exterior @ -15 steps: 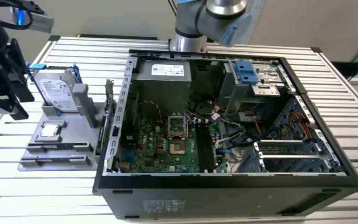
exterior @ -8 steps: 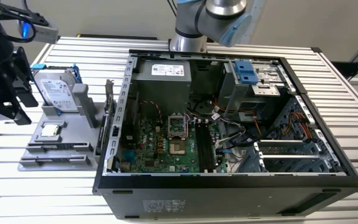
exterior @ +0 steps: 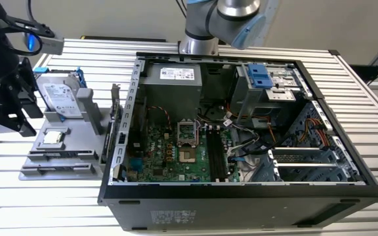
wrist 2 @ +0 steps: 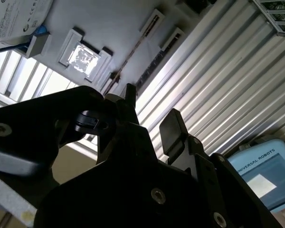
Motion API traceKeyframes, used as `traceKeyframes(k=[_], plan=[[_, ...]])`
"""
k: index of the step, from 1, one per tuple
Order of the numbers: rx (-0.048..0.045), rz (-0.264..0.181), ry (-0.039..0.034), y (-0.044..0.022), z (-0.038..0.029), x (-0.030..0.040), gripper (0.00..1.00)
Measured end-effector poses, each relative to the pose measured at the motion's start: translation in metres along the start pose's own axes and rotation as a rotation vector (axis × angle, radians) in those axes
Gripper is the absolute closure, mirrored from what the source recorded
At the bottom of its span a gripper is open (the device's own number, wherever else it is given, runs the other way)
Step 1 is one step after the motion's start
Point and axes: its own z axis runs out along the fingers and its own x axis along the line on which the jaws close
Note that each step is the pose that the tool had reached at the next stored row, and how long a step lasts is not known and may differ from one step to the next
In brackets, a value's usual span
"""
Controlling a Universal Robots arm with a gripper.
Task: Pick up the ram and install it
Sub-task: 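Pick up the ram and move it above insertion slot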
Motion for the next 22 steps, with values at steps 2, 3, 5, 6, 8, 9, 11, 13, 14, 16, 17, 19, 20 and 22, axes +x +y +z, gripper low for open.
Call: traceKeyframes(k=[2, 3, 5, 6, 8, 9, 11, 13, 14, 16, 17, 19, 20, 22], plan=[[0.0001, -0.001, -0.0001, 0.0013, 0.0037, -0.0001, 0.0], [-0.0001, -0.002, 0.0, 0.0017, 0.0054, -0.0001, 0.0], [-0.0001, -0.002, 0.0, 0.0022, 0.0091, -0.0001, 0.0], [-0.0001, -0.002, 0.0, 0.0023, 0.0109, -0.0002, 0.0], [-0.0001, -0.002, 0.0, 0.0026, 0.0146, -0.0002, 0.0], [0.0, -0.002, 0.0, 0.0026, 0.0164, -0.0002, 0.0], [0.0, -0.002, 0.0, 0.0028, 0.02, -0.0002, 0.0], [-0.0001, -0.002, 0.0, 0.0028, 0.0236, -0.0003, 0.0], [-0.0001, -0.002, 0.0, 0.0028, 0.0255, -0.0003, 0.0], [-0.0001, -0.002, 0.0, 0.0029, 0.0291, -0.0003, 0.0], [-0.0001, -0.002, 0.0, 0.0029, 0.031, -0.0003, 0.0], [-0.0001, -0.002, -0.0001, 0.0029, 0.0346, -0.0003, 0.0], [-0.0001, -0.002, -0.0002, 0.0029, 0.0361, -0.0003, 0.0], [0.0, -0.002, -0.0011, 0.003, 0.0386, -0.0003, 0.0]])
